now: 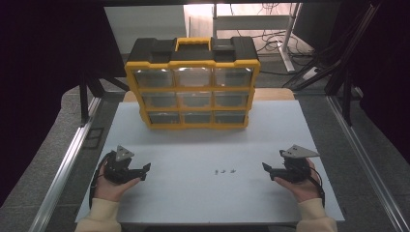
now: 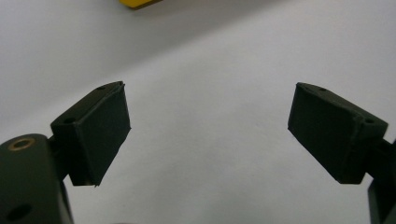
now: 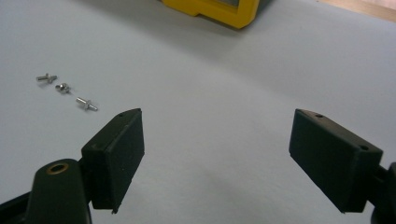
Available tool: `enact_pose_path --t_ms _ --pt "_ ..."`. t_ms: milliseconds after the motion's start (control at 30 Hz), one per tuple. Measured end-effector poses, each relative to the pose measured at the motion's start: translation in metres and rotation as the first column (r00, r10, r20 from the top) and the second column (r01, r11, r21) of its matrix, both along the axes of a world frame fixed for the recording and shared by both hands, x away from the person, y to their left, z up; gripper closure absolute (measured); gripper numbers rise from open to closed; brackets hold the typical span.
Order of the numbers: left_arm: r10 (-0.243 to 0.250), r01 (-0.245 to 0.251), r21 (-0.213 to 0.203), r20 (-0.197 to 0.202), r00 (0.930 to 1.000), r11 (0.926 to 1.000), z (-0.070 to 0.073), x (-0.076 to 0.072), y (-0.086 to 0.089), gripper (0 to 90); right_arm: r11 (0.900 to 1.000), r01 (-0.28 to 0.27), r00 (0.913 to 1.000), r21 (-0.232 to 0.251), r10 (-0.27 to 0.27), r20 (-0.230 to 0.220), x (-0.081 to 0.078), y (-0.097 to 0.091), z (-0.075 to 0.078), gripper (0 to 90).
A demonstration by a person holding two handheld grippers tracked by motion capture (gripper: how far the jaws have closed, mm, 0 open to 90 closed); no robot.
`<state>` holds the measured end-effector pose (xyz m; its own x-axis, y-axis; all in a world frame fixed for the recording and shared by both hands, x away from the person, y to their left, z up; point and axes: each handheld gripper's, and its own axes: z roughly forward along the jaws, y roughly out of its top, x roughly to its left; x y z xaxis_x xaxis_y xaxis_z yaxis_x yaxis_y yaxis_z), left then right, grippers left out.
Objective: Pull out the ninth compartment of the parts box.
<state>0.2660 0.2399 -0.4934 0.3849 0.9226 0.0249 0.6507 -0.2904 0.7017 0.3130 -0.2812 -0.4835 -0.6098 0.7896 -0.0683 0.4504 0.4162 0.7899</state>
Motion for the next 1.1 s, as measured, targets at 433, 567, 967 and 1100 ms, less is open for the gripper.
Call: enact_pose_path --t_ms 433,567,967,1100 --pt "-0.022 0.022 -0.021 0.005 0.9997 0.9995 0.003 -0.002 -0.004 12.3 0.9997 0.02 0.9996 0.013 -0.02 0.019 0.004 -0.002 -0.002 19.5" --pt "-0.044 0.044 0.012 -0.003 0.999 0.999 0.003 -0.001 -0.01 11.9 0.9997 0.016 0.9997 0.019 -0.017 0.017 0.003 -0.002 -0.001 19.2" --pt "-0.044 0.045 0.034 -0.017 0.9989 0.9984 -0.001 0.004 -0.006 11.7 0.9984 0.043 0.999 0.036 -0.043 0.008 0.001 -0.004 -0.003 19.9" --pt "-0.051 0.052 0.03 -0.027 0.9983 0.9982 -0.003 0.001 -0.008 11.7 0.9976 0.051 0.9986 0.047 -0.052 0.012 0.0 -0.005 -0.001 20.4"
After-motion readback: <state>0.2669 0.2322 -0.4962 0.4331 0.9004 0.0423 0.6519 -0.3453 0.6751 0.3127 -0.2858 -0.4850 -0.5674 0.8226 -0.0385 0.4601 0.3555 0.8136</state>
